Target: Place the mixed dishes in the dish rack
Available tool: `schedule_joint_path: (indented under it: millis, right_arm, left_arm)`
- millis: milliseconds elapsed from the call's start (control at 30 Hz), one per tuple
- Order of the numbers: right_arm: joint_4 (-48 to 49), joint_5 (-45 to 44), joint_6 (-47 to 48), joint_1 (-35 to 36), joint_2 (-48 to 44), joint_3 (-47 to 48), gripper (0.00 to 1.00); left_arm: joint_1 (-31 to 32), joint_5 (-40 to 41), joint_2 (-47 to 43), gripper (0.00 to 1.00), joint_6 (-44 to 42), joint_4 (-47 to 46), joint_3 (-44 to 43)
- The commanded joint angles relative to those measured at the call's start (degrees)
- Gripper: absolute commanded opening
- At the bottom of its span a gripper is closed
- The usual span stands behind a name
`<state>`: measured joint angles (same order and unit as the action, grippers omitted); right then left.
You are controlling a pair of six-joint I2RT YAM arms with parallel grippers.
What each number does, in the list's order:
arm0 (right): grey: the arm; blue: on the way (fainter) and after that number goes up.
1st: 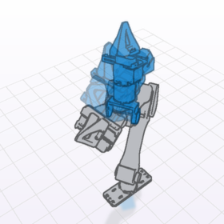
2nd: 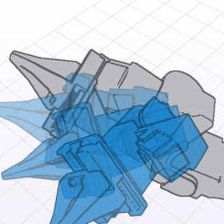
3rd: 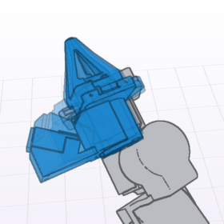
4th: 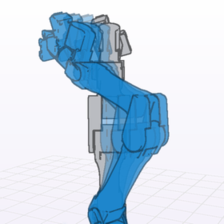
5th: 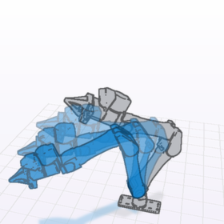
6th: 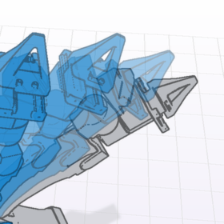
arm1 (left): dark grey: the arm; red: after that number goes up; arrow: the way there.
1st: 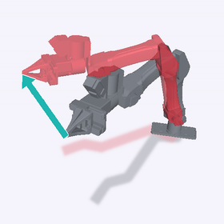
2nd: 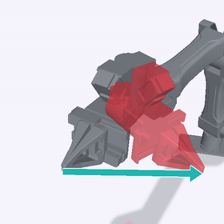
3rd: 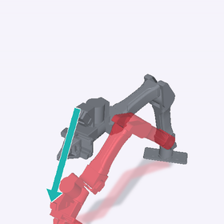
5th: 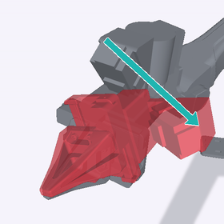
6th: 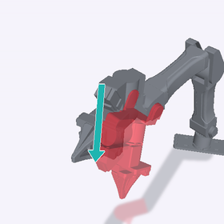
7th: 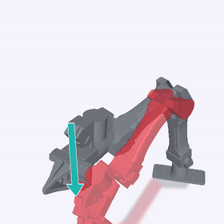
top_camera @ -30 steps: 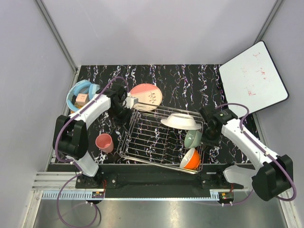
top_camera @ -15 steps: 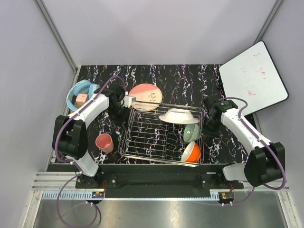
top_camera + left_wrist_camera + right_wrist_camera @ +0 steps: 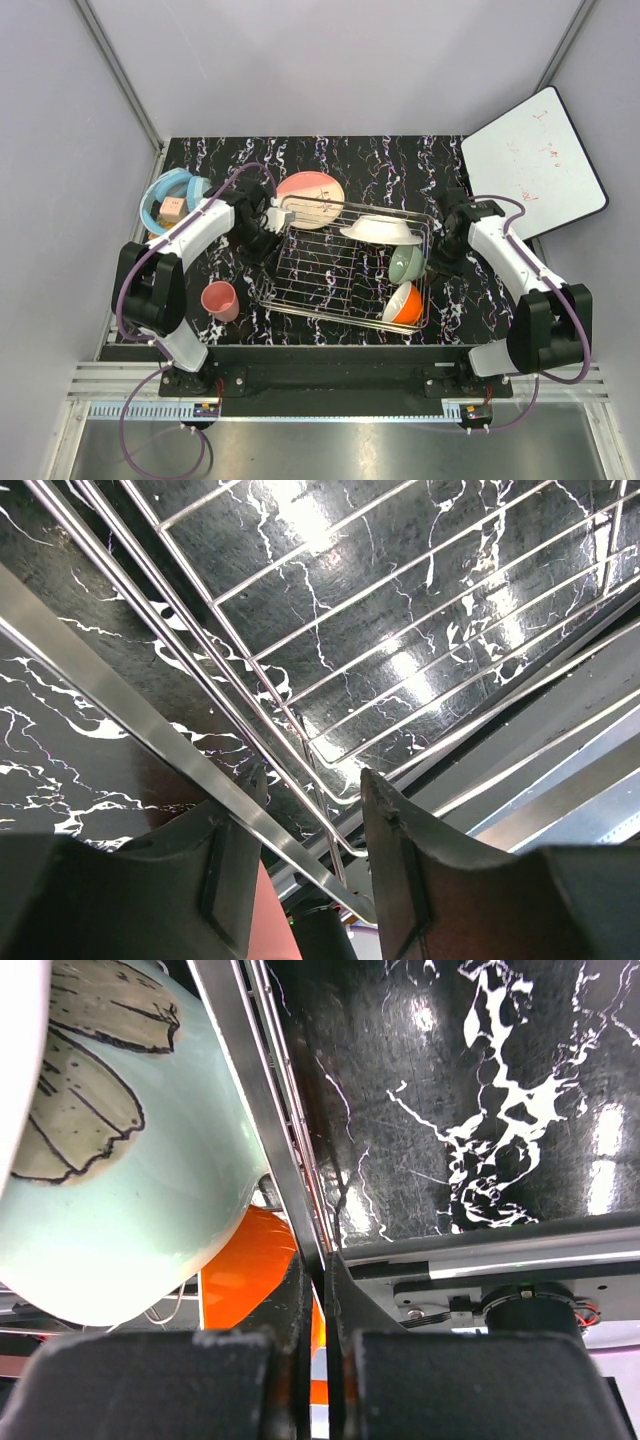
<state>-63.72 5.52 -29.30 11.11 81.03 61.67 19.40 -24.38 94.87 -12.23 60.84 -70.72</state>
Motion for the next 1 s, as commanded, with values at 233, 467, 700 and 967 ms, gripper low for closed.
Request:
schedule_joint_path:
  millis: [233,467,700,967]
  right_arm:
    - [9.3,0.2,-1.6,-1.5,1.3,1.5,0.33]
    - [9.0,-0.4,-0.4,-1.8,2.8,7.0,0.46]
    - [8.9,1.2,0.9,-2.1,6.2,10.4,0.48]
    - [5.7,-2.7,0.2,-2.1,-2.2,7.2,0.52]
  left_arm:
    - [3.2,-6.3,-3.6,0.45,-1.5,5.2,-0.2]
    - [6.3,-7.3,-5.0,0.44,-0.5,6.7,0.6]
    - [6.4,-9.8,-6.2,0.51,-2.8,9.5,-1.2]
    - [6.2,-5.8,-5.8,0.54,-3.9,11.8,-5.7]
